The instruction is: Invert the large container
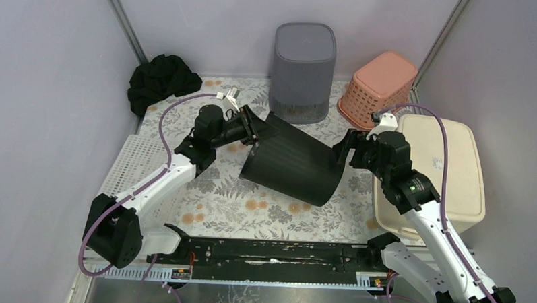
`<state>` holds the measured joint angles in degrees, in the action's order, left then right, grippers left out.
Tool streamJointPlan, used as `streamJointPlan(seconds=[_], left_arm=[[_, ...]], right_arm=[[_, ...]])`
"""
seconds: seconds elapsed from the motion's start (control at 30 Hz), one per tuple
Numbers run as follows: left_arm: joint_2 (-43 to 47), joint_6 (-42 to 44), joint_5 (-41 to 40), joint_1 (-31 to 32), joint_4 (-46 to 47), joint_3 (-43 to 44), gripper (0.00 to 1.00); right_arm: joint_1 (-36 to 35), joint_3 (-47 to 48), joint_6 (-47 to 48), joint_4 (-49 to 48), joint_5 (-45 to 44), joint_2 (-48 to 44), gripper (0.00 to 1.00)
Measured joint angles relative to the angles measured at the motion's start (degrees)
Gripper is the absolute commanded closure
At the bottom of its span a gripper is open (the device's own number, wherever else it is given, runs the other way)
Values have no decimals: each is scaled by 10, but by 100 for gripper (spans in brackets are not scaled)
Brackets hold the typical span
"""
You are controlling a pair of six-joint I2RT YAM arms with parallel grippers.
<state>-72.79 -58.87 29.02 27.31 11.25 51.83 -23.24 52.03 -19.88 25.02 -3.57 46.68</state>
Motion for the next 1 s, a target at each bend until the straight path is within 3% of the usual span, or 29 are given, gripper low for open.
streamJointPlan(seconds=[0.1, 0.3, 0.67, 1.0], left_arm=[[0, 1, -12, 0, 16, -14, 48], [17, 52, -59, 0, -38, -15, 39], [29, 183, -130, 0, -238, 65, 36], [39, 227, -151, 1, -309, 77, 36]], right_arm=[[0, -15, -6, -1, 2, 4, 16], [0, -63, -25, 0, 13, 10, 13], [2, -101, -78, -23, 99, -15, 15], [9, -145, -148, -97, 195, -7, 35]])
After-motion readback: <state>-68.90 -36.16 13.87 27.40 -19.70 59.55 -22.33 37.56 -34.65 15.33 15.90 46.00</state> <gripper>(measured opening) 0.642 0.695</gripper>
